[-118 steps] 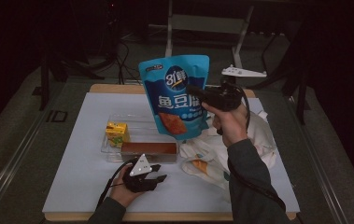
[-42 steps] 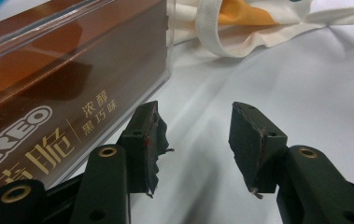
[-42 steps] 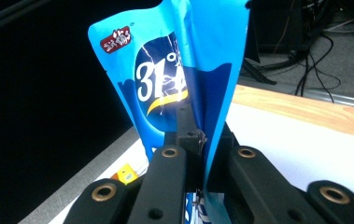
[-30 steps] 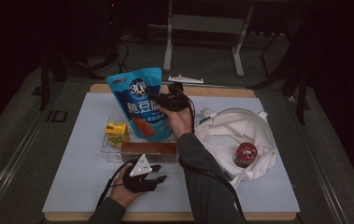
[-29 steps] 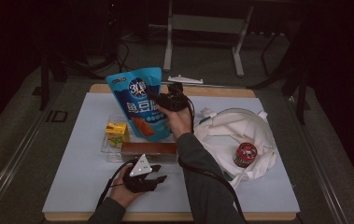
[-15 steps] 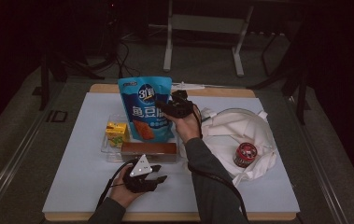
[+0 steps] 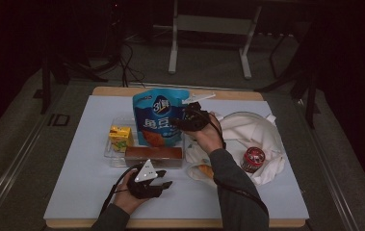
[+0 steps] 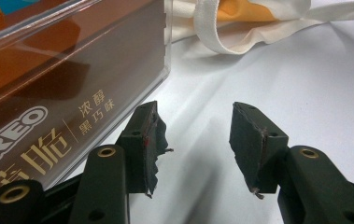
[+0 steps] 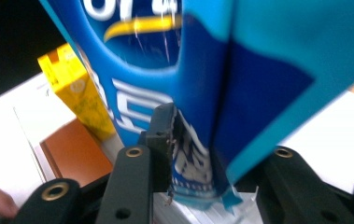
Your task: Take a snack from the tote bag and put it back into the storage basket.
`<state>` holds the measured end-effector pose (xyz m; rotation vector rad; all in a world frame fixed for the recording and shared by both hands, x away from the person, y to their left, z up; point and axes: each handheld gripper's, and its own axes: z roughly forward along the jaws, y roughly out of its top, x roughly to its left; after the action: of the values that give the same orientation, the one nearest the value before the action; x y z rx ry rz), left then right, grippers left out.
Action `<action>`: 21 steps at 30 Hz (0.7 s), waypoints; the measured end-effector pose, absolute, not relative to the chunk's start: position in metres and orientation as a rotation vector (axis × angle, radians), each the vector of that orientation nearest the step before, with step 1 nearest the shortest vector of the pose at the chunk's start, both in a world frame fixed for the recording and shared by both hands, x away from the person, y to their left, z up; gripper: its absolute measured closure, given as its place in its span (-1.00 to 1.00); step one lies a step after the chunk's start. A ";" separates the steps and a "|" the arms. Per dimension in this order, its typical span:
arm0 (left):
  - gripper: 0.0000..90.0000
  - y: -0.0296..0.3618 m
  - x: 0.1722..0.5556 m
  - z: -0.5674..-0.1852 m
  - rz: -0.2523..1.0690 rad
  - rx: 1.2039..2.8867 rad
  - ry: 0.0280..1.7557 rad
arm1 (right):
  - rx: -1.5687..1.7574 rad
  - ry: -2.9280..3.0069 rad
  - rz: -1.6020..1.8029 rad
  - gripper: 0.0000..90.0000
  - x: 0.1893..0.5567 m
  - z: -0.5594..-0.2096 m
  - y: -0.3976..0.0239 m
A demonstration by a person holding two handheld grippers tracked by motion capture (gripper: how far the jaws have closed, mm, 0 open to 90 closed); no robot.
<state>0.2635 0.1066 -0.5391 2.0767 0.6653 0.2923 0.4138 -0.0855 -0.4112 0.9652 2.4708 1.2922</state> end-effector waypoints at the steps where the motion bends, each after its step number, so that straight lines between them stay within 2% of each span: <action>1: 0.17 0.107 0.264 -0.539 0.292 2.077 0.665 | 0.965 2.475 1.278 0.43 0.413 -0.412 -0.086; 7: 0.17 0.106 0.263 -0.539 0.294 2.080 0.666 | 1.018 2.499 1.248 0.40 0.414 -0.423 -0.089; 13: 0.17 0.105 0.263 -0.539 0.295 2.086 0.666 | 1.044 2.497 1.270 0.57 0.413 -0.430 -0.086; 21: 0.16 0.105 0.264 -0.539 0.294 2.093 0.663 | 1.015 2.499 1.309 0.60 0.412 -0.434 -0.064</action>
<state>0.2636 0.1052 -0.5391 2.0930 0.6628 0.2945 0.4117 -0.0645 -0.4341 1.0148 2.4991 1.3087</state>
